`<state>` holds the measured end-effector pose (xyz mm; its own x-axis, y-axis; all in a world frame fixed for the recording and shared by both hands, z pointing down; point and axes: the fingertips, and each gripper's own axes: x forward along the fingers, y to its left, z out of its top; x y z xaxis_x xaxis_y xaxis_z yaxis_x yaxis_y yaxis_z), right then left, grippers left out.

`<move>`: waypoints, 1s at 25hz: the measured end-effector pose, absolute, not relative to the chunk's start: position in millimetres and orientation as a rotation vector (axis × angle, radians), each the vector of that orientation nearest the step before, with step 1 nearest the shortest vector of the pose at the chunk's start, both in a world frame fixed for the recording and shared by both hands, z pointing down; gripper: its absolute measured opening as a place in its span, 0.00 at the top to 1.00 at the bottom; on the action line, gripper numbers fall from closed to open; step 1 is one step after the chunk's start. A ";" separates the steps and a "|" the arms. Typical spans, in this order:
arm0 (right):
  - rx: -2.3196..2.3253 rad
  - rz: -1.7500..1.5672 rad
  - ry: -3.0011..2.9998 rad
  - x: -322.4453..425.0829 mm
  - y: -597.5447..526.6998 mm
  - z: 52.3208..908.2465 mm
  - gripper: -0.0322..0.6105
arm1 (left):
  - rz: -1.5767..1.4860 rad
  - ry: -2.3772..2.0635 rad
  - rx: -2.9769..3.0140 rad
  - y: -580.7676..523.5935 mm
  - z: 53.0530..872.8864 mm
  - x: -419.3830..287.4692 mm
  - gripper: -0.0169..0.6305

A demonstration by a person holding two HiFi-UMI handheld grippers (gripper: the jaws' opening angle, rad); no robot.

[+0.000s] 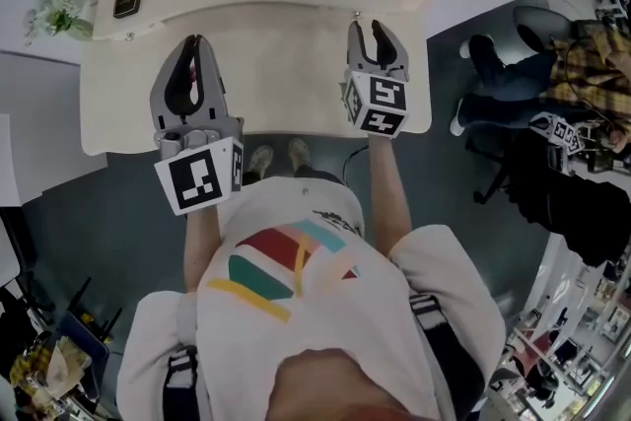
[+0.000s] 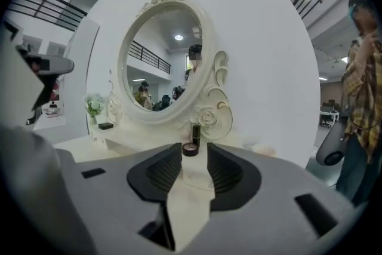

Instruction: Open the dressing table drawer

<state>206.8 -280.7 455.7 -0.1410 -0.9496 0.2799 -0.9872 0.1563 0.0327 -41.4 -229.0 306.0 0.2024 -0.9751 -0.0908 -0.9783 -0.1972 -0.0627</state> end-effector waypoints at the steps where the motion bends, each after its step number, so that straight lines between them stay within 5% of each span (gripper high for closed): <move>1: 1.879 0.253 -2.183 210.2 -285.3 465.0 0.80 | 0.045 1.924 -2.343 -228.4 306.6 -42.0 0.94; 25: 1.738 0.546 -1.929 242.9 -345.2 602.8 0.79 | -0.033 2.069 -2.231 -223.3 320.2 -72.8 0.94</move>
